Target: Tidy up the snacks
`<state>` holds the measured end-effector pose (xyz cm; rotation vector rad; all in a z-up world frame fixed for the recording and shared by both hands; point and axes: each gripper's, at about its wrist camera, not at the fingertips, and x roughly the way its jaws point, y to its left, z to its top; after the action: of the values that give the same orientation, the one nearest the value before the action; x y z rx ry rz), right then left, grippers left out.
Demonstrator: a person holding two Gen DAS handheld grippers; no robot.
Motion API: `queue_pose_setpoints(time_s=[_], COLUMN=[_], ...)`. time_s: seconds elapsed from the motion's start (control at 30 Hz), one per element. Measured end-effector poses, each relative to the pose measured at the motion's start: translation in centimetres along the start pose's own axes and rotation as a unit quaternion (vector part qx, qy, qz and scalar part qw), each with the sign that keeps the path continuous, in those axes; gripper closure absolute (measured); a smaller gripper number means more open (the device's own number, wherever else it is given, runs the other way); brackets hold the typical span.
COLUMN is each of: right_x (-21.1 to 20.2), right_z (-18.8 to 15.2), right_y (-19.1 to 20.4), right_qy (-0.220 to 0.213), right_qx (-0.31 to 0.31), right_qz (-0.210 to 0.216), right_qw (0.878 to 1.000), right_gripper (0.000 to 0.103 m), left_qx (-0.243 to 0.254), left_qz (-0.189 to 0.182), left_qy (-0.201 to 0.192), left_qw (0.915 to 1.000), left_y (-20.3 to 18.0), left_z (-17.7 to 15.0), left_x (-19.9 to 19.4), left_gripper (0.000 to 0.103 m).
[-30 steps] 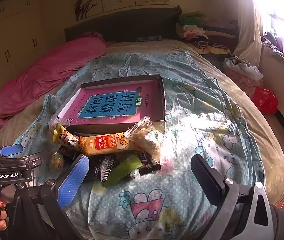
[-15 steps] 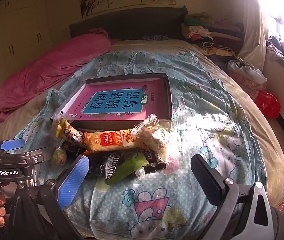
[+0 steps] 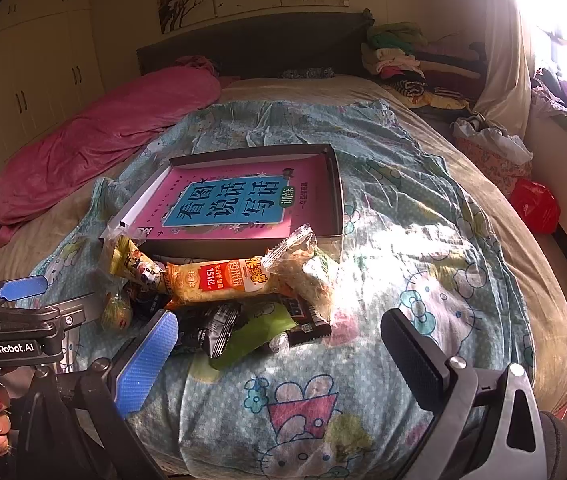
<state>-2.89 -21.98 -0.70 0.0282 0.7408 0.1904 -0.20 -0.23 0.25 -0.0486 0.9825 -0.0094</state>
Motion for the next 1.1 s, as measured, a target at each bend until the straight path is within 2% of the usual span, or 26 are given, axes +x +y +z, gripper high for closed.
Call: queue_pose_setpoints(time_s=[1.1], right_x=[0.09], right_z=[0.00], right_y=[0.10], right_qy=[0.000], right_qx=[0.000], right_qz=[-0.001], right_qw=[1.000], right_gripper=[0.000], left_qx=[0.010], left_qz=[-0.001], left_qy=[-0.005], left_qw=[0.9999], left_y=[-0.48], left_z=[-0.13], left_x=[-0.24], left_gripper=[0.001])
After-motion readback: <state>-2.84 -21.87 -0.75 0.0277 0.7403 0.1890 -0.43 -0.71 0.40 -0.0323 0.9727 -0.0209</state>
